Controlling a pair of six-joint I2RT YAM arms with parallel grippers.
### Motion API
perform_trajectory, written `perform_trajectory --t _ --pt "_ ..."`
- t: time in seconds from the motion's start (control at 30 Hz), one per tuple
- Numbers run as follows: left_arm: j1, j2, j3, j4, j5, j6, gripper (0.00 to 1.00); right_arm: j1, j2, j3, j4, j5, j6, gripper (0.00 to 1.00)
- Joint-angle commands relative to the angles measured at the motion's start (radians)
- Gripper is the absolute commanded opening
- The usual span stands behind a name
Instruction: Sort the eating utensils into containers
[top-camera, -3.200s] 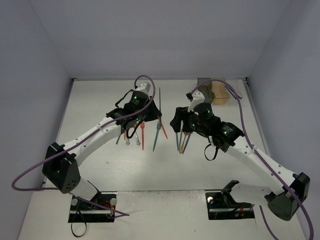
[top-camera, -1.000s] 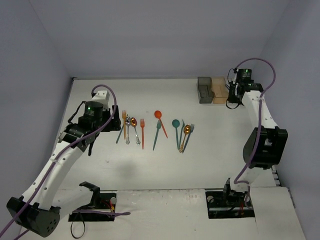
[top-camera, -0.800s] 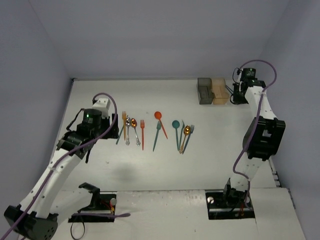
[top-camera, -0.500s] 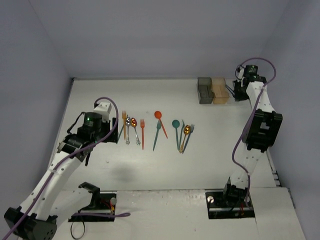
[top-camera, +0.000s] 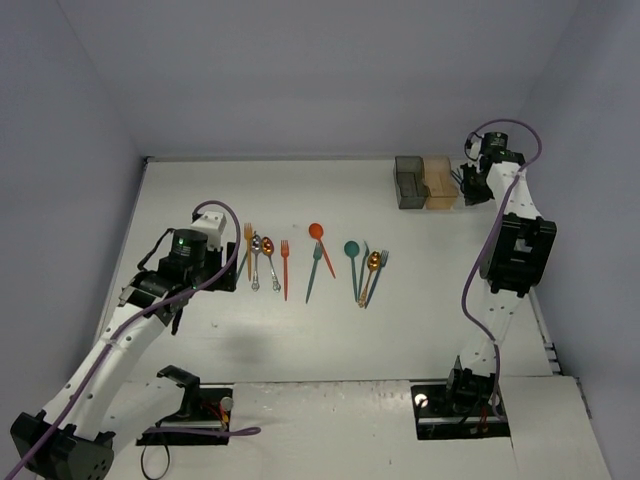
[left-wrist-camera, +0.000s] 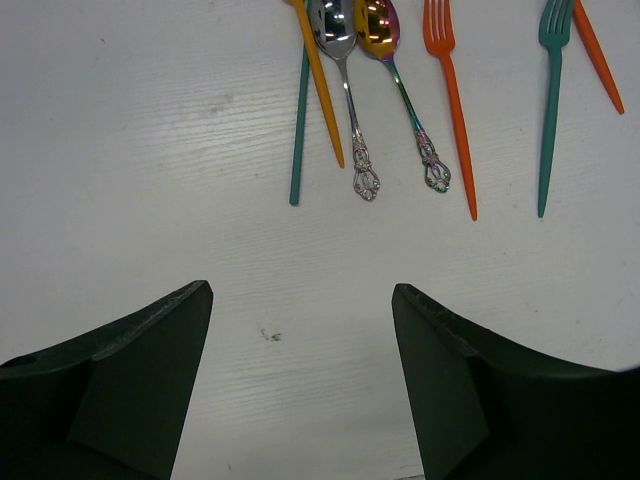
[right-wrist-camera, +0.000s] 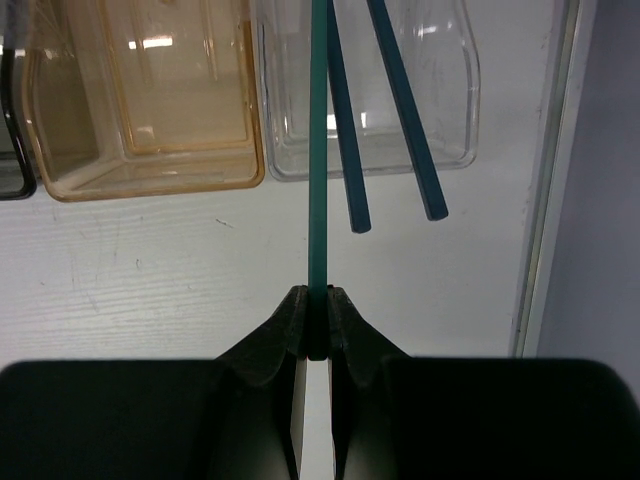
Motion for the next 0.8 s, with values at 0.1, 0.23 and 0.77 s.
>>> perform_trajectory --t 0.1,0.23,0.77 --pt "0.007 0.005 0.010 0.038 0.009 -0.002 0.70 0.011 0.015 0.105 -0.005 0.038 -0.012 0.10" --pt "0.006 0.002 0.007 0.036 0.014 -0.013 0.70 0.013 0.030 0.132 -0.005 0.052 -0.006 0.16" --pt "0.024 0.086 0.002 0.039 0.004 -0.014 0.70 0.079 -0.165 0.121 -0.001 0.058 0.089 0.43"
